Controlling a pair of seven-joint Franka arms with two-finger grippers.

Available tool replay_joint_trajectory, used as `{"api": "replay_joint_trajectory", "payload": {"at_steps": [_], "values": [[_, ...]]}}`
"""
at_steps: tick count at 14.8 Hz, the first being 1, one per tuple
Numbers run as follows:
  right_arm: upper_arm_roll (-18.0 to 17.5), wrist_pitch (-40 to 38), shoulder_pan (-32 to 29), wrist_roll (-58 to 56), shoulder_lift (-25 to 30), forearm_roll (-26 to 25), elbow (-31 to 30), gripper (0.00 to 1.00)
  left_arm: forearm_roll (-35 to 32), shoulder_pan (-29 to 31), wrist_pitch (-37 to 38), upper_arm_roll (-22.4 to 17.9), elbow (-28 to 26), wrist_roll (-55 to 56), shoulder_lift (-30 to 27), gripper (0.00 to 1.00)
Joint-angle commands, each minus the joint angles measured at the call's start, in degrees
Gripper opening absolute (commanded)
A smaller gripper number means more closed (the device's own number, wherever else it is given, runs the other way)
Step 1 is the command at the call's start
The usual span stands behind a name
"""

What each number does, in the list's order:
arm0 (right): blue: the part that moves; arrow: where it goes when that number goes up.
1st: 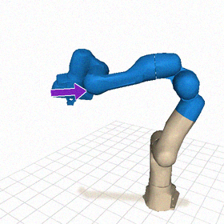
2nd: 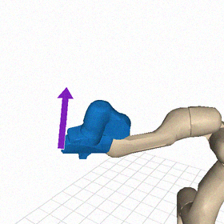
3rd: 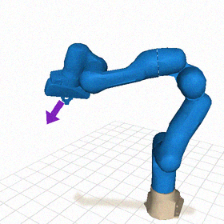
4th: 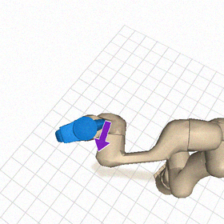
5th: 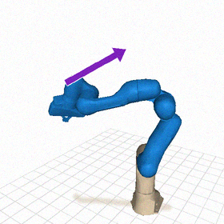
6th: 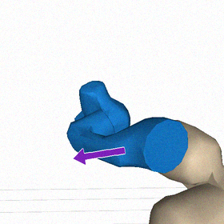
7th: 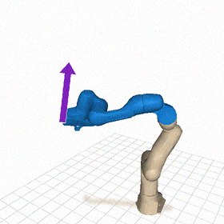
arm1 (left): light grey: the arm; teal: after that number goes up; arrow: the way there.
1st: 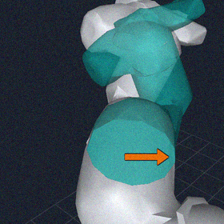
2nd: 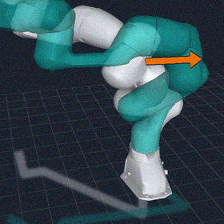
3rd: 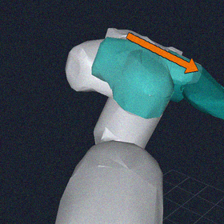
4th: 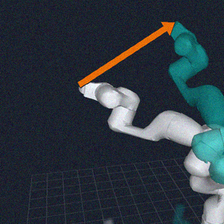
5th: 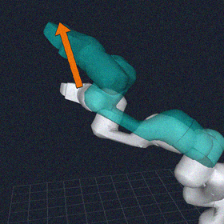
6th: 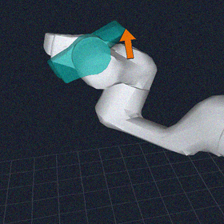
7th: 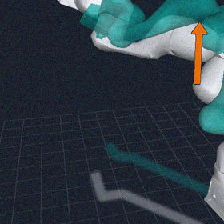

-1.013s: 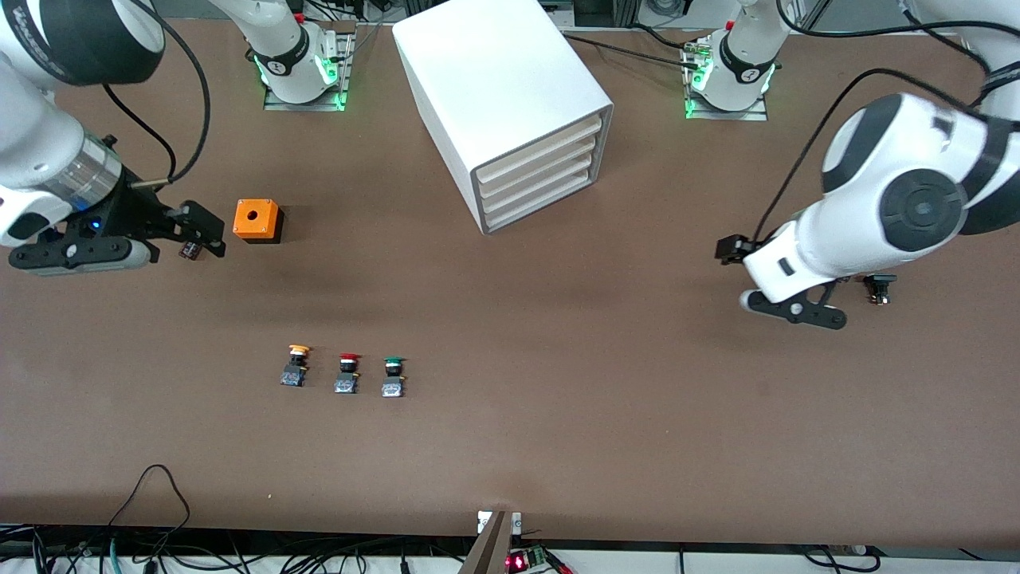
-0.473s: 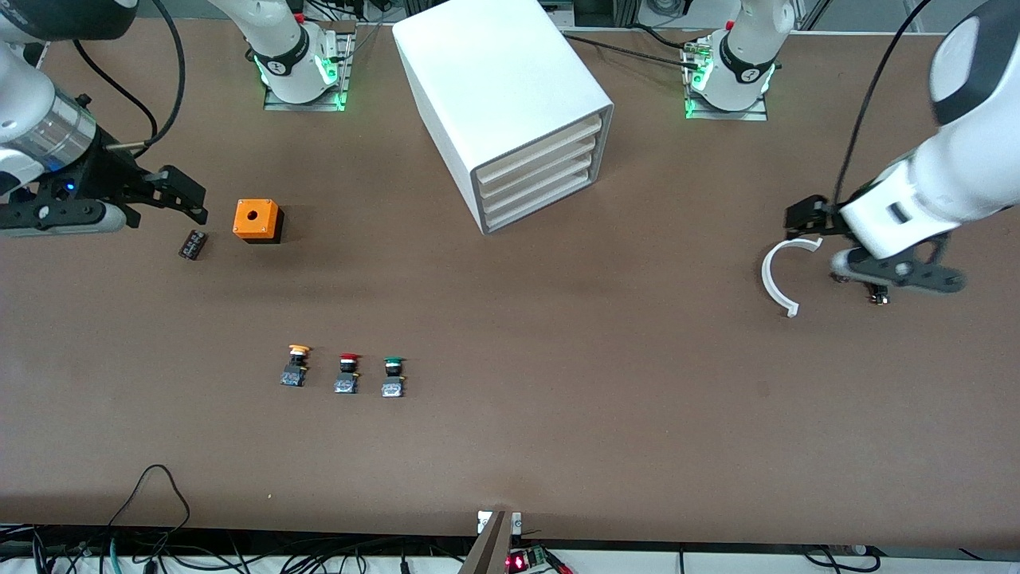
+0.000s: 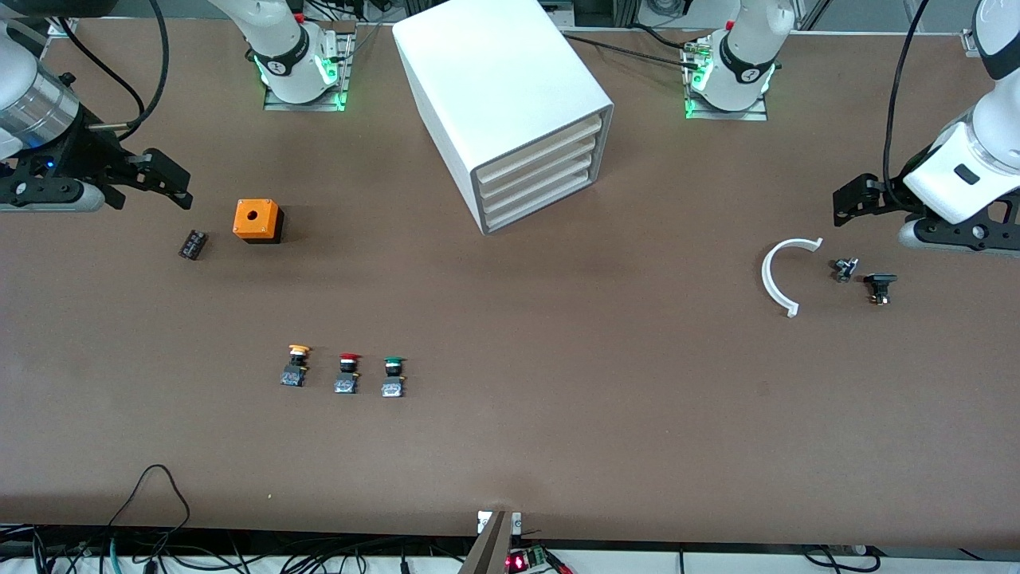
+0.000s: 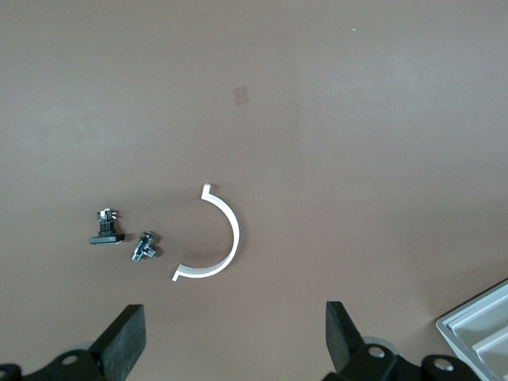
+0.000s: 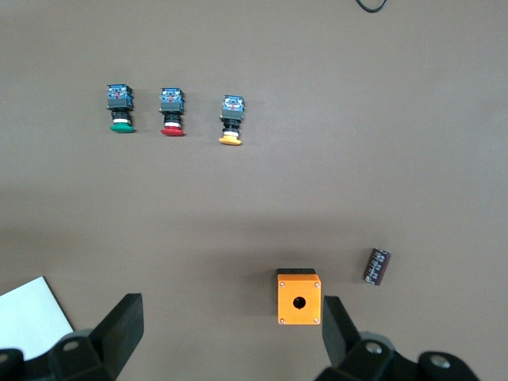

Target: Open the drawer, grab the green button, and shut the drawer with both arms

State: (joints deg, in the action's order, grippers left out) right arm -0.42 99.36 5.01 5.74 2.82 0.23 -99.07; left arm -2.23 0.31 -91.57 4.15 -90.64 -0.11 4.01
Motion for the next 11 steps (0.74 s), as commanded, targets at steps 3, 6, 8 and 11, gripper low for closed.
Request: {"api": "replay_joint_trajectory", "payload": {"at_steps": [3, 6, 8, 11], "values": [[-1.34, 0.05, -0.53, 0.06, 0.09, -0.67, 0.28, 1.00, 1.35, -0.93, 3.30, 0.16, 0.19, 2.05, -1.03, 1.00], [-1.43, -1.01, -0.26, 0.33, -1.14, -0.67, 2.65, 1.00, 1.35, -0.84, 3.15, 0.16, 0.55, 2.14, -0.94, 1.00], [-1.34, -1.27, -0.35, -0.64, -1.93, -0.67, 2.83, 1.00, 1.35, -0.84, 3.24, 0.16, 1.60, 2.14, -0.94, 1.00], [-1.17, -1.27, -0.70, 0.94, -1.94, -0.32, 3.01, 1.00, 1.35, -0.93, 3.24, 0.25, 1.69, 2.05, -0.94, 1.00]]}}
